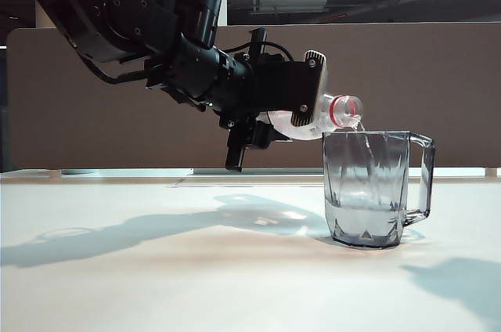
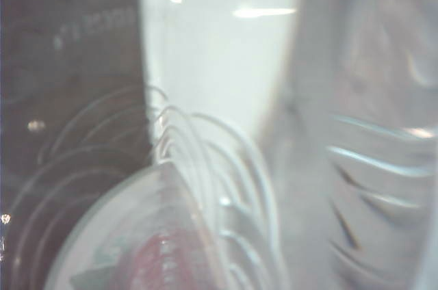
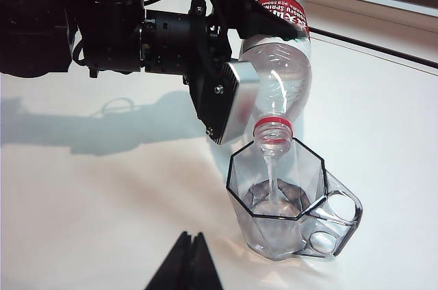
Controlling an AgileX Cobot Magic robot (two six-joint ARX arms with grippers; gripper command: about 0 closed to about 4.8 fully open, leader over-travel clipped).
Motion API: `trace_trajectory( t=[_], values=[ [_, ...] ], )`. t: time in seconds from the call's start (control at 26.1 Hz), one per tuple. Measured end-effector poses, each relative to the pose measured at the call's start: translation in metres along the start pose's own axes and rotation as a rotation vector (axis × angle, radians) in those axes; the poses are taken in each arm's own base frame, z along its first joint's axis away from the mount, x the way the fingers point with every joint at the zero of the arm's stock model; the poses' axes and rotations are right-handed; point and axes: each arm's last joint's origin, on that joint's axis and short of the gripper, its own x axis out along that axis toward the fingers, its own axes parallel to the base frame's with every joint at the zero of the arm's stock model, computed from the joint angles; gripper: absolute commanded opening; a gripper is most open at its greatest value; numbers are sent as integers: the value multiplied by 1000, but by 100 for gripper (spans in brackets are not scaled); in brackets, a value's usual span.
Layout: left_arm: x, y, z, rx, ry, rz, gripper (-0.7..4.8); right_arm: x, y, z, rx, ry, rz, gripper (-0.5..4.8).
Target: Pick up the mineral water bottle with the left hand on the table and pour water into the mug until it's half full.
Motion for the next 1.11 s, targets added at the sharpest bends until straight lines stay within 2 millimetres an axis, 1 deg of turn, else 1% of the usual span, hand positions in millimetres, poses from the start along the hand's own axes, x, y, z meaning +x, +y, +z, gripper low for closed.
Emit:
trace_trajectory(
  t=[1.0,1.11],
  values=[
    [0,2,0,1,2,21,227,0,0,0,0,0,0,-8],
    [0,1,0,-47,1,10,227,0,0,0,0,0,0,-8]
  ],
)
